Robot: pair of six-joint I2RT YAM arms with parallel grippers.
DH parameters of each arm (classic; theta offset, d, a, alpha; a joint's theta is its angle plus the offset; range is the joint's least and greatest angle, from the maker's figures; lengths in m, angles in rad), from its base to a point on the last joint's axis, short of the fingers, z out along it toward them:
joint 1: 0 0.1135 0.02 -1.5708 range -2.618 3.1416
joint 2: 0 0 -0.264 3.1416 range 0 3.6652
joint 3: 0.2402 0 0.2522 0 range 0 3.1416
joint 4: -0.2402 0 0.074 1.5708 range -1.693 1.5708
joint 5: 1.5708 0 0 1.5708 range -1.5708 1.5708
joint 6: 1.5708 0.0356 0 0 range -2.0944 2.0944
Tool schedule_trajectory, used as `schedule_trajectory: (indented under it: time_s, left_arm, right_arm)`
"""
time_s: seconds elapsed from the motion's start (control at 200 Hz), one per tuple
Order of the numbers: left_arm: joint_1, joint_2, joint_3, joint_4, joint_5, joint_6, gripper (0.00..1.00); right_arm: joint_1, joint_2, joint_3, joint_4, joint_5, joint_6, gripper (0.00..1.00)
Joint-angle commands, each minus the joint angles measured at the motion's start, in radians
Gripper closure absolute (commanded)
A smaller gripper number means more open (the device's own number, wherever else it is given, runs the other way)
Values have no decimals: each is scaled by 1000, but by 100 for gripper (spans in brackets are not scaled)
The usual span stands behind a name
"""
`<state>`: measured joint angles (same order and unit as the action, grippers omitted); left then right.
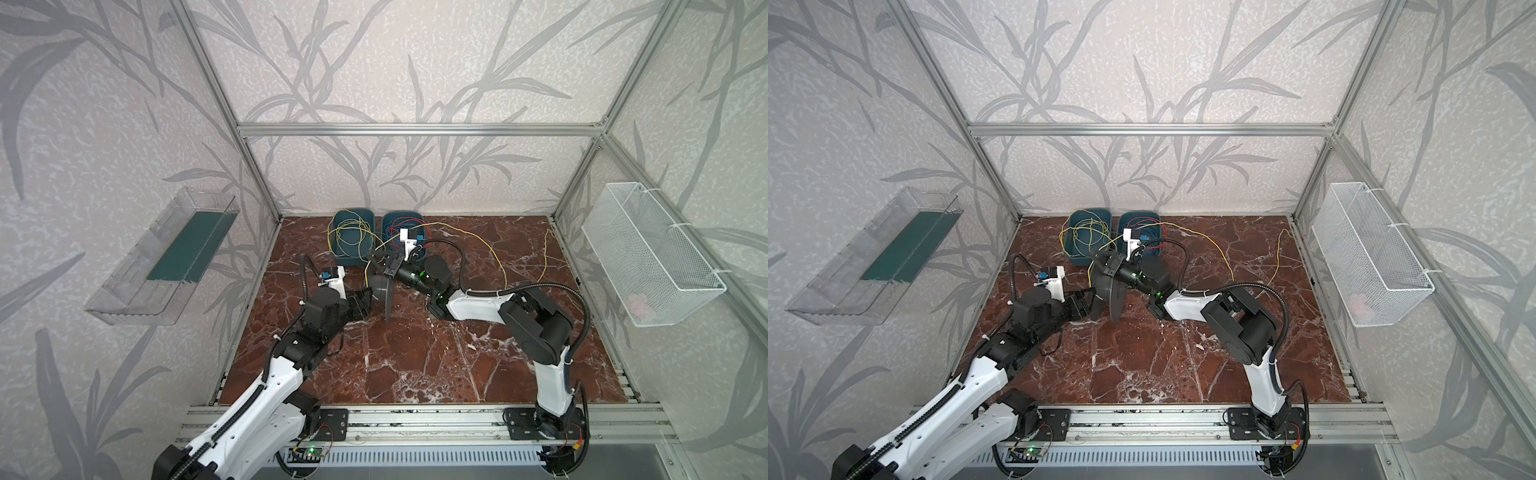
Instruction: Wrap the cables
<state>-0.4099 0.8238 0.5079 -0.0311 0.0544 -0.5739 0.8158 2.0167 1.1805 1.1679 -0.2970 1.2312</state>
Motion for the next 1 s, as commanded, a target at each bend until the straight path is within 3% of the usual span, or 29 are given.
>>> schedule_trajectory:
  time_s: [0.0,0.195,0.62,0.835,0.995]
  left_arm:
    - [5,18,-3,36,-15,15,38]
    - [7,52,14,34,-42,42,39]
    - [7,104,9,67,-70,72,57]
    - [7,122,0,84,-51,78,82]
    - [7,117,-3,82,-47,82,93]
  right_arm:
    - [-2,24,8,59,-9,6,100]
    - [-1,42,8,70,-14,13,100]
    - [-3,72,1,99,-25,31,100]
    - [-3,78,-2,110,-28,40,100]
    - [-7,77,-6,115,-28,45,100]
